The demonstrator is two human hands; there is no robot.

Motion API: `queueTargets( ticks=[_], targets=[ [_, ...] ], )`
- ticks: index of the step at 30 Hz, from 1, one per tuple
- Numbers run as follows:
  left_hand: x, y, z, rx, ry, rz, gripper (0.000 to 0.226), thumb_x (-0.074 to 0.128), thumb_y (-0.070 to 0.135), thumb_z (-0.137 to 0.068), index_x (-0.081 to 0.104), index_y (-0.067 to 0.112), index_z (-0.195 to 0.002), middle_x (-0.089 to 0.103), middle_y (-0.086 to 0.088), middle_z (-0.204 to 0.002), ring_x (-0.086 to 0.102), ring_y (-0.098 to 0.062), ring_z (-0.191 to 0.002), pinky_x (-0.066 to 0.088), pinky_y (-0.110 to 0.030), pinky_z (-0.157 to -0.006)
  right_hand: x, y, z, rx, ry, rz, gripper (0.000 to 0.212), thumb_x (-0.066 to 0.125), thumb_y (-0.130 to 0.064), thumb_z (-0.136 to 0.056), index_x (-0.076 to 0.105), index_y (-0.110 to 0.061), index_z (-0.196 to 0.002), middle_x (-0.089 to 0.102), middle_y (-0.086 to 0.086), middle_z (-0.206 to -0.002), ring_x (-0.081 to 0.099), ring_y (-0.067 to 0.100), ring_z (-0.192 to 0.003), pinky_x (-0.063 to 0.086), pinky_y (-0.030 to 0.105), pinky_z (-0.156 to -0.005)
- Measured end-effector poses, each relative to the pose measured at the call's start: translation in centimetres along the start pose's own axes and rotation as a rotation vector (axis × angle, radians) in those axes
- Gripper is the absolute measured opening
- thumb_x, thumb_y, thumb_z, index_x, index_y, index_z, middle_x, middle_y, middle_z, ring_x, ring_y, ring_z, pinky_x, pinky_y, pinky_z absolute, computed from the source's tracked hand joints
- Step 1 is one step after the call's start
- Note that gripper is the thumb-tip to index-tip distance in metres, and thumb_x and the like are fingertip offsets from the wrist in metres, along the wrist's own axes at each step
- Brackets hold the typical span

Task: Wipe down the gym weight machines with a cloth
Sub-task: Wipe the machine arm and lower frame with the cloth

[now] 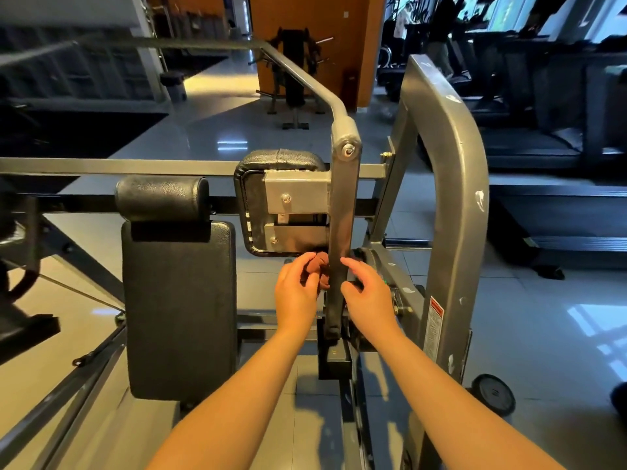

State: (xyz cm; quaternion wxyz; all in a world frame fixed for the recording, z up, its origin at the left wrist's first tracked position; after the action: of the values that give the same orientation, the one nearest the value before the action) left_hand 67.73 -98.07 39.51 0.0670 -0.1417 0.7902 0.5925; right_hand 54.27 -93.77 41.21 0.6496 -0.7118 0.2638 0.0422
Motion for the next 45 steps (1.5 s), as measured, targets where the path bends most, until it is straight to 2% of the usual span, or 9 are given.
queueTargets(
  ticks=[6,9,16,22,28,33,35,39,45],
  targets=[
    [-1.3,0.5,-1.7,-0.026,0.151,0.047,0.033,0.060,0.026,-0.101,0.058,0.039,-0.131,0.055,0.017,-0.123,0.050,0.015,-0.107,0.043,-0.011,-0.091,0.1,0.0,0.1,0.047,-0.034,-0.088,0.049,0.053,-0.008,-0.100,0.051,-0.027,-0.145,0.051,-0.007,-0.149,0.044,0.008,-0.138,0.045,0.033,-0.111],
    [0.7,0.4,-0.9,-0.027,0.105,0.022,0.035,0.060,0.021,-0.100,0.058,0.051,-0.119,0.056,0.019,-0.115,0.053,0.011,-0.104,0.046,-0.017,-0.089,0.3,0.3,0.0,0.066,-0.049,-0.091,0.049,0.055,-0.008,-0.099,0.052,-0.026,-0.144,0.053,-0.006,-0.146,0.047,0.010,-0.136,0.044,0.031,-0.111],
    [-0.3,1.2,0.1,-0.149,-0.058,0.019,0.029,0.063,0.022,-0.098,0.065,0.031,-0.125,0.065,0.016,-0.109,0.060,0.003,-0.100,0.045,-0.011,-0.080,0.2,0.9,1.8,0.173,-0.120,-0.204,0.042,0.051,-0.009,-0.101,0.055,-0.027,-0.139,0.060,-0.008,-0.135,0.059,0.012,-0.123,0.053,0.033,-0.102],
    [-1.0,-0.1,5.3,-0.307,-0.076,0.093,0.021,0.061,0.032,-0.098,0.063,0.035,-0.118,0.069,0.010,-0.108,0.067,-0.010,-0.099,0.059,-0.040,-0.089,1.0,1.1,5.3,0.238,-0.180,-0.336,0.034,0.048,-0.014,-0.103,0.062,-0.029,-0.130,0.067,-0.011,-0.119,0.063,0.002,-0.111,0.052,0.014,-0.078],
    [-2.4,-1.8,9.6,-0.494,-0.136,0.107,0.017,0.056,0.043,-0.101,0.064,0.028,-0.101,0.072,0.001,-0.097,0.070,-0.016,-0.092,0.058,-0.047,-0.089,2.9,2.2,10.2,0.387,-0.083,-0.307,0.021,0.051,-0.021,-0.102,0.068,-0.029,-0.111,0.072,-0.002,-0.105,0.069,0.014,-0.099,0.059,0.039,-0.091],
    [-3.9,-3.7,12.5,-0.572,-0.228,0.131,0.037,0.057,0.054,-0.097,0.074,0.023,-0.086,0.076,0.000,-0.085,0.072,-0.022,-0.089,0.057,-0.049,-0.089,4.5,1.9,14.5,0.484,0.060,-0.375,0.024,0.052,-0.013,-0.100,0.071,-0.022,-0.111,0.072,-0.004,-0.099,0.069,0.007,-0.088,0.056,0.016,-0.065],
    [-4.4,-4.2,13.8,-0.612,-0.251,0.125,0.042,0.055,0.053,-0.098,0.074,0.020,-0.082,0.076,-0.003,-0.084,0.071,-0.023,-0.089,0.057,-0.045,-0.089,5.4,2.1,16.0,0.517,0.089,-0.384,0.026,0.050,-0.013,-0.101,0.069,-0.020,-0.117,0.073,-0.001,-0.106,0.069,0.007,-0.093,0.056,0.016,-0.070],
    [-4.7,-5.2,16.6,-0.708,-0.298,0.203,0.041,0.050,0.048,-0.102,0.075,0.018,-0.089,0.076,-0.008,-0.090,0.069,-0.023,-0.088,0.055,-0.041,-0.085,6.7,3.9,19.2,0.570,0.082,-0.347,0.022,0.051,-0.025,-0.102,0.068,-0.032,-0.115,0.072,-0.006,-0.106,0.069,0.012,-0.101,0.059,0.037,-0.090],
    [-3.7,-7.6,20.4,-0.663,-0.382,0.260,0.017,0.051,0.026,-0.105,0.055,0.030,-0.121,0.070,-0.002,-0.092,0.071,-0.018,-0.086,0.059,-0.031,-0.073,5.8,8.9,21.9,0.642,0.114,-0.314,0.026,0.057,-0.015,-0.096,0.073,-0.035,-0.097,0.073,-0.005,-0.095,0.069,0.017,-0.096,0.058,0.035,-0.083]
  ],
)
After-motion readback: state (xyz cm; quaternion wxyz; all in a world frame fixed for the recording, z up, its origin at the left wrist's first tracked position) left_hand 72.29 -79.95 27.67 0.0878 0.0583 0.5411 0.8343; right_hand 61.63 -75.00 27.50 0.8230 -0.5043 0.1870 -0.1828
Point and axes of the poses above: each hand's wrist, its own z-axis away from the middle knuckle, its own x-axis out of the palm, y = z × x, the point moved 1 cm from there along -z, towards the middle knuckle
